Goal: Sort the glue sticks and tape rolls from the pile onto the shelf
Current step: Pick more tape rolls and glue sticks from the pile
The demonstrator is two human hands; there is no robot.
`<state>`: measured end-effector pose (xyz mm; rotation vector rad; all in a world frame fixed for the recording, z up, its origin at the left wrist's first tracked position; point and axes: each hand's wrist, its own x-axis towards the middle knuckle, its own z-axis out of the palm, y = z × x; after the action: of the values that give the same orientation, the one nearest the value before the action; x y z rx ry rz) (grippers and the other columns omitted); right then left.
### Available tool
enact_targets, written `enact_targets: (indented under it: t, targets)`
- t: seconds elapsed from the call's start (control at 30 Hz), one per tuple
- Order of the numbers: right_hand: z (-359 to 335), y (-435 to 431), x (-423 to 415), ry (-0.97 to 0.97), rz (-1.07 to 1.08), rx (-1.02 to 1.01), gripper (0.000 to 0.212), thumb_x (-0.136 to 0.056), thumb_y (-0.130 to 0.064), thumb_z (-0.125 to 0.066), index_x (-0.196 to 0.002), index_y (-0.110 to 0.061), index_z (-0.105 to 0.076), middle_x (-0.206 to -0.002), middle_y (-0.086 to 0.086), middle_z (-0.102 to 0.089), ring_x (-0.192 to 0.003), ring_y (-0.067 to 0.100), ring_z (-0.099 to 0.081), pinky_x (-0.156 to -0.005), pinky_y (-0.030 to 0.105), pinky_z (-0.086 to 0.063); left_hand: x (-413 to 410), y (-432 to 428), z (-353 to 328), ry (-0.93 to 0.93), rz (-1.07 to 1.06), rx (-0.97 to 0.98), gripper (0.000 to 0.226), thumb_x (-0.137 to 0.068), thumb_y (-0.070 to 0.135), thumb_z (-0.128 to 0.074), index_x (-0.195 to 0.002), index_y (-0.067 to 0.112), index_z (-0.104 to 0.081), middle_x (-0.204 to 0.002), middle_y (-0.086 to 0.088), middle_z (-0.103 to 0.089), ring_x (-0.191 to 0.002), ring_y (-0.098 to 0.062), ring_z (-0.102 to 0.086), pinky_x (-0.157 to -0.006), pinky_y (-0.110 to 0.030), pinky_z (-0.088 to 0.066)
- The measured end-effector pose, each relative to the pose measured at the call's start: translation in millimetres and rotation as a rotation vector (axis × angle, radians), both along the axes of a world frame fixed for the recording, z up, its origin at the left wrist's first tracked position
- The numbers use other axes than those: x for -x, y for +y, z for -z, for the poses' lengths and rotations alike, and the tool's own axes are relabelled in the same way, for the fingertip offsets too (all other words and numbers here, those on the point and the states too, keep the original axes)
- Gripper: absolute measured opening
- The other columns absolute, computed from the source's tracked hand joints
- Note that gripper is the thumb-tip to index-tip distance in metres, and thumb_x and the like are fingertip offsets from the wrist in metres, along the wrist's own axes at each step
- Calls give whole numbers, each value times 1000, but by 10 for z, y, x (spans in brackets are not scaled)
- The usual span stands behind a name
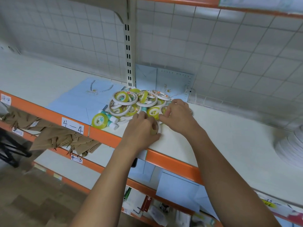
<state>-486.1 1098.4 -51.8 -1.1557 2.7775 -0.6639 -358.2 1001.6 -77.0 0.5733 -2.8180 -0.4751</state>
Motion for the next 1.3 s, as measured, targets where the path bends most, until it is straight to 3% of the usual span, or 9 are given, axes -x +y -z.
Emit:
enact_targets:
  t: [0.13,0.23,0.4,0.57,0.87,1.07,1.3]
  targets:
    - [23,79,-46,-128,-81,54,24,-80,-31,-70,-77,-8,-64,-93,-1,-56,-112,24,-48,-88,36,-39,-59,-33,50,-28,-109,-17,72,-67,63,-74,-118,19,-49,-126,-7,-40,-117,-27,-39,-95,-37,-39]
    - [47,115,-75,-155,-62,74,31,-79,-40,-74,-92,-18,-56,-99,-1,-55,-102,22,-50,-82,38,-45,-88,-38,47,-105,-96,-74,84,-67,67,-72,-130,18,-43,-134,-7,-42,-121,-29,-42,-97,-40,-42]
    - [26,230,-146,-111,43,75,53,-77,-50,-72,-112,-20,-46,-117,1,-55,-111,24,-50,-88,46,-48,-127,-13,-33,-51,-78,-53,82,-70,64,-71,-131,18,-45,-130,-8,-45,-118,-30,-44,-94,-40,-43]
    - [-64,631,-208,-48,56,99,65,-78,-44,-73,-134,-23,-48,-132,2,-48,-120,27,-46,-102,38,-40,-105,94,-102,30,-18,-30,81,-70,64,-69,-133,20,-45,-129,-8,-42,-120,-30,-39,-97,-41,-41]
    - [-93,1565,-154,4,185,-38,68,-74,-52,-69,-136,-31,-52,-130,5,-47,-120,28,-41,-99,33,-35,240,729,-193,0,191,-11,79,-68,67,-67,-132,24,-50,-127,-7,-43,-118,-29,-37,-97,-38,-36]
    - [-61,2269,-29,-23,251,-110,75,-72,-55,-71,-139,-28,-49,-131,7,-46,-121,30,-43,-104,38,-37,613,1325,-255,-52,342,-88,80,-65,68,-68,-133,28,-52,-123,-3,-46,-117,-26,-40,-98,-37,-39]
    - [-122,3119,177,16,318,-88,76,-71,-53,-71,-138,-24,-51,-129,6,-47,-117,31,-43,-100,38,-38,1059,2139,-273,-77,447,-104,79,-65,66,-69,-133,29,-52,-123,-1,-45,-114,-23,-40,-93,-35,-40]
